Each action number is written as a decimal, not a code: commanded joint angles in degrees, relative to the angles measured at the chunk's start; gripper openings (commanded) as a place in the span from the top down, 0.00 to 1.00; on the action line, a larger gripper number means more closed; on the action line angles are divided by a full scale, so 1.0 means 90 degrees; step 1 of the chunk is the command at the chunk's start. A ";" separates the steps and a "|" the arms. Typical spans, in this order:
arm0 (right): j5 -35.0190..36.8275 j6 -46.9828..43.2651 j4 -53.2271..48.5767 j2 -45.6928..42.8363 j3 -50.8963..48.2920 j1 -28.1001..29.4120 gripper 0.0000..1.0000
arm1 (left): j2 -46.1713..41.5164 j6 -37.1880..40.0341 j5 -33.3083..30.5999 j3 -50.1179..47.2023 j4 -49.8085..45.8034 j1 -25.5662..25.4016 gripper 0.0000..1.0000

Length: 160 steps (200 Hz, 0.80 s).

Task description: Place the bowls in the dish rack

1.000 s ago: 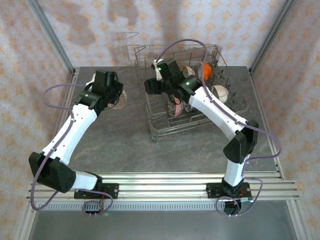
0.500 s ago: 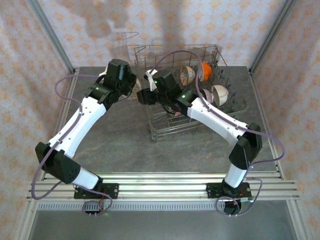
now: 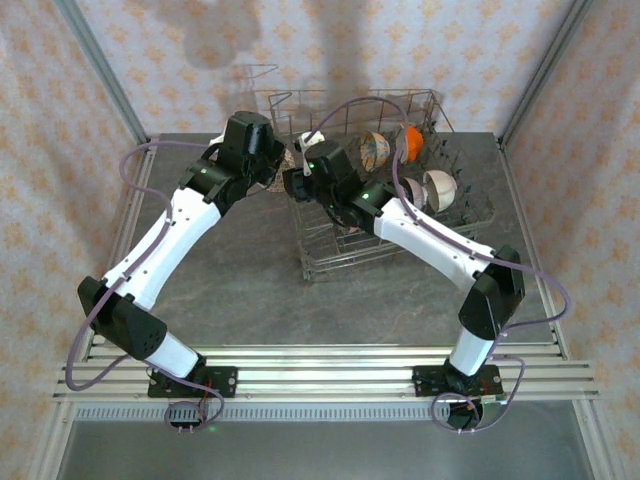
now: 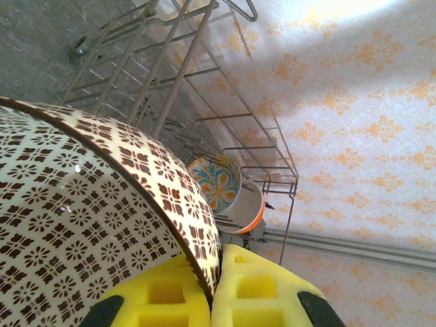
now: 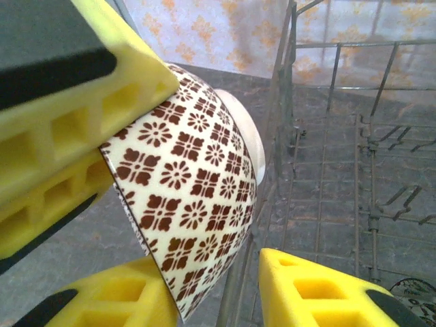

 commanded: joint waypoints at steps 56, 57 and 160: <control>0.1312 0.0092 0.0433 0.0056 0.0035 0.0034 0.77 | 0.0236 -0.0129 -0.0150 0.0705 -0.0005 -0.0118 1.00; 0.1319 0.0090 0.0439 0.0054 0.0035 0.0034 0.77 | 0.0238 -0.0134 -0.0145 0.0705 -0.0007 -0.0116 1.00; 0.1945 -0.0126 0.1044 -0.0033 -0.0213 0.0043 0.98 | 0.0381 -0.0054 0.0176 0.0974 0.0138 -0.0192 0.96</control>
